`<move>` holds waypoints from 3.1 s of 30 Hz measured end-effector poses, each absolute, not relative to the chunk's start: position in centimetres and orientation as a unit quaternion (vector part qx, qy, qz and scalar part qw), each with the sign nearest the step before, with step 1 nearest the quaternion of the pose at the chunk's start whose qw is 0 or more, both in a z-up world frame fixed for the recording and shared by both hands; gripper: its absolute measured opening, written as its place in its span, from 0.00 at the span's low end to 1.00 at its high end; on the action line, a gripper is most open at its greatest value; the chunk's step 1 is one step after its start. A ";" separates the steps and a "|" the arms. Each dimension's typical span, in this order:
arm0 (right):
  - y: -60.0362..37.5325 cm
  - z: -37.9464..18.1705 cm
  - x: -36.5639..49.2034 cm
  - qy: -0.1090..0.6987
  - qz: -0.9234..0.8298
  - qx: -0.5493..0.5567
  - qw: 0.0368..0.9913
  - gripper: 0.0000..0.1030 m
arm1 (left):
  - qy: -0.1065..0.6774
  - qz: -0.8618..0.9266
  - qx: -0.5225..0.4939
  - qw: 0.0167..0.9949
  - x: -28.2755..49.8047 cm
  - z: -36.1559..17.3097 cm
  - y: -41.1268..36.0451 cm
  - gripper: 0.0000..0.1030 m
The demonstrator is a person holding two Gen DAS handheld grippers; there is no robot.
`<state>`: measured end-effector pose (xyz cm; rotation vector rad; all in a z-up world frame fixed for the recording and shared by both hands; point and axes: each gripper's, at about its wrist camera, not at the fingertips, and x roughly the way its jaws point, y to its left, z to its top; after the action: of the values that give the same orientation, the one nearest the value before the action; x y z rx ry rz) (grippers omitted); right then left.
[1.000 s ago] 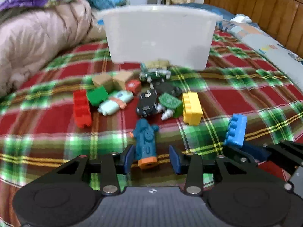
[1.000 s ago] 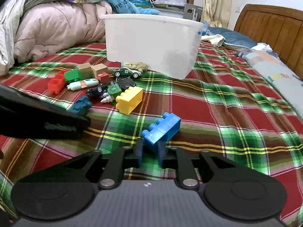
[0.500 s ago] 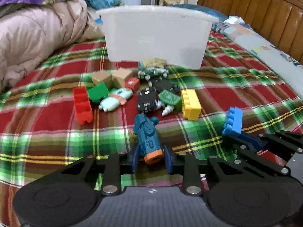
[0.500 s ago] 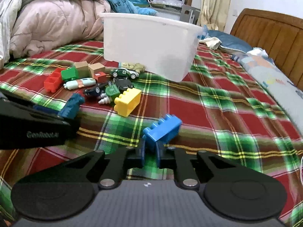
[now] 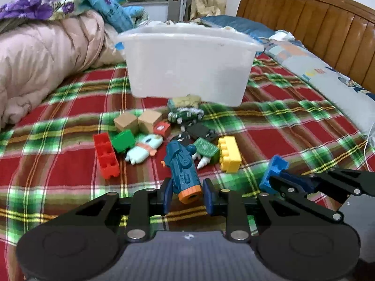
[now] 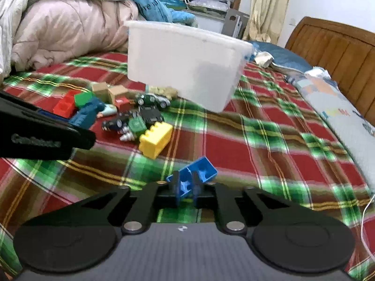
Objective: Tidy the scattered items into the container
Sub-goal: 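Grasp the blue brick with the right tool while the left tool grasps the teal toy, then carry both toys over the white bin and open both tools to drop them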
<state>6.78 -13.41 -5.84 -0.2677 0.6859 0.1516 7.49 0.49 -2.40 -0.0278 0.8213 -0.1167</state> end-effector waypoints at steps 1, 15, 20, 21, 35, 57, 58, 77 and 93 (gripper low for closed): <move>-13.5 -6.1 6.6 0.335 0.071 -0.135 0.930 0.22 | 0.402 -0.058 -0.015 0.914 7.4 -2.7 0.6 0.30; -14.3 -6.4 4.7 0.307 0.053 -0.125 0.942 0.49 | 0.426 -0.067 -0.023 0.902 7.1 -5.1 0.6 0.30; -14.5 -6.8 4.8 0.299 0.054 -0.155 0.940 0.58 | 0.429 -0.068 -0.018 0.900 7.2 -5.5 0.4 0.30; -14.9 -7.1 5.2 0.314 0.070 -0.139 0.936 0.55 | 0.429 -0.069 -0.016 0.901 7.2 -5.5 0.4 0.30; -15.1 -7.3 4.0 0.359 0.133 -0.088 0.920 0.44 | 0.431 -0.072 -0.017 0.899 7.1 -5.6 0.5 0.31; -13.1 -3.0 8.8 0.309 0.111 -0.106 0.939 0.26 | 0.384 -0.078 0.007 0.920 10.8 1.4 0.2 0.29; -13.2 -2.5 9.1 0.305 0.110 -0.105 0.940 0.26 | 0.379 -0.079 0.006 0.922 11.2 2.0 0.2 0.29; -12.8 6.1 19.8 0.208 0.090 -0.098 0.969 0.26 | 0.282 -0.059 0.019 0.958 22.9 12.5 0.6 0.29; -13.1 2.8 28.0 0.286 0.073 -0.086 0.951 0.34 | 0.346 -0.046 0.004 0.937 31.1 7.4 0.6 0.33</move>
<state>28.02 -13.09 2.81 -0.1748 0.5824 0.1485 31.10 0.63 7.44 0.0072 0.7071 -0.0939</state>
